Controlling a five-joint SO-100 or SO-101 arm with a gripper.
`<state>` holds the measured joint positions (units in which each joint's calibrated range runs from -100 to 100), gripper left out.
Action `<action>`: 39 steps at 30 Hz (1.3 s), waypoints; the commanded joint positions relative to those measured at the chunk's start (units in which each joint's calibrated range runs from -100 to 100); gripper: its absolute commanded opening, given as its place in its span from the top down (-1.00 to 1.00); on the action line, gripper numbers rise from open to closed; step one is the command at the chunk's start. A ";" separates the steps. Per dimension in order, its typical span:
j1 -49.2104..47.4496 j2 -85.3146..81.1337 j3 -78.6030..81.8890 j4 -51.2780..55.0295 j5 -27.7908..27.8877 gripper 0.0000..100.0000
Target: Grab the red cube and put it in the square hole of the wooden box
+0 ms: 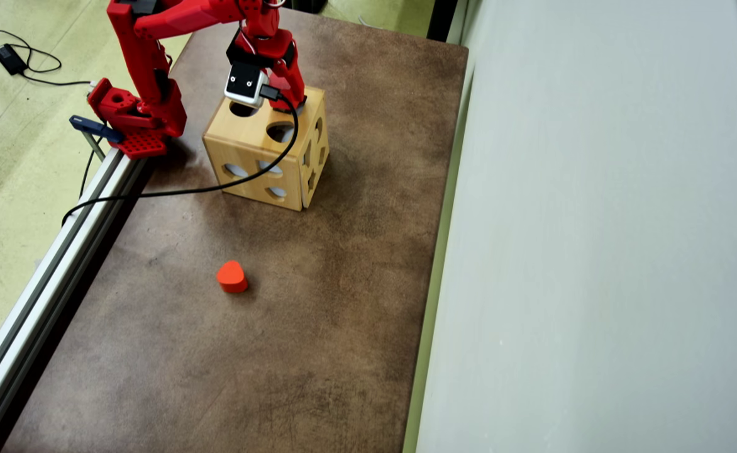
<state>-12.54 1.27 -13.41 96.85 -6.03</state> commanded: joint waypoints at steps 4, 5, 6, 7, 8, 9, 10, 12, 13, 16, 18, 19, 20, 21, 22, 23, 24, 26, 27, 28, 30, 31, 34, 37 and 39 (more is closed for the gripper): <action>-0.24 -2.93 -2.33 0.17 0.10 0.69; -0.24 -2.93 -2.51 0.17 0.10 0.69; -0.09 -2.93 -2.69 0.17 0.10 0.69; -0.02 -2.93 -2.78 0.17 0.10 0.69; 0.06 -2.93 -2.78 0.17 0.10 0.68; 0.13 -2.93 -2.78 0.17 0.10 0.68; 0.28 -2.93 -2.78 0.17 0.15 0.68; 0.43 -2.93 -2.78 0.17 0.15 0.68; 0.43 -2.93 -2.78 0.17 0.15 0.68; 0.43 -2.93 -2.78 0.09 0.15 0.68; 0.43 -2.93 -2.69 0.09 0.15 0.68; 0.43 -2.93 -2.69 0.09 0.15 0.68; 0.43 -2.93 -2.69 0.09 0.15 0.68; 0.43 -2.93 -2.69 0.09 0.15 0.66; 0.43 -2.93 -2.42 0.09 0.24 0.63; 0.43 -2.93 -2.24 0.09 0.59 0.59; 0.43 -2.93 -2.07 0.17 0.98 0.54; 0.43 -2.93 -1.98 0.25 1.12 0.48; 0.50 -2.93 -2.07 0.25 1.12 0.46; 0.50 -2.93 -2.07 0.25 1.17 0.45; 0.50 -2.93 -2.07 0.25 1.22 0.45; 0.50 -2.93 -2.07 0.25 1.22 0.45; 0.50 -2.93 -2.07 0.25 1.27 0.45; 0.13 -2.93 -2.07 0.25 1.27 0.45; -0.16 -2.93 -2.07 0.17 1.27 0.45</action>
<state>-12.18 1.27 -13.41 96.85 -5.15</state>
